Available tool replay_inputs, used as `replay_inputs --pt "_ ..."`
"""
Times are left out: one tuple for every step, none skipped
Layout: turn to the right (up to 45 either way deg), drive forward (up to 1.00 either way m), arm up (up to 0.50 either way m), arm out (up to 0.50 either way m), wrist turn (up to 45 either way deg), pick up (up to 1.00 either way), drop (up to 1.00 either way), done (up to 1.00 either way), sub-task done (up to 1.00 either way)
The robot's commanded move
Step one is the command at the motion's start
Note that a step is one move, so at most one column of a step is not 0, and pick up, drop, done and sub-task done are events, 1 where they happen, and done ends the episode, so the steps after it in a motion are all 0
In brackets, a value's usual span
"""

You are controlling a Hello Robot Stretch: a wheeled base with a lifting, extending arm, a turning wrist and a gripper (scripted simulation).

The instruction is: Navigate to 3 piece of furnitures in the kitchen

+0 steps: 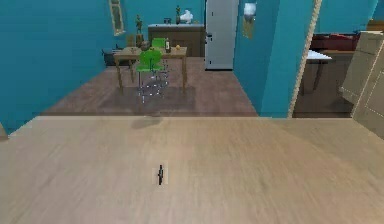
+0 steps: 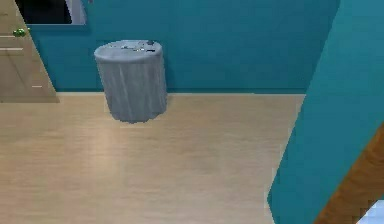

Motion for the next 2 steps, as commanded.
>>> replay_inputs --pt "45.0 0.0 0.0 0.0 0.0 0.0 0.0 0.0 0.0" --pt "36.0 0.0 0.0 0.0 0.0 0.0 0.0 0.0 0.0"
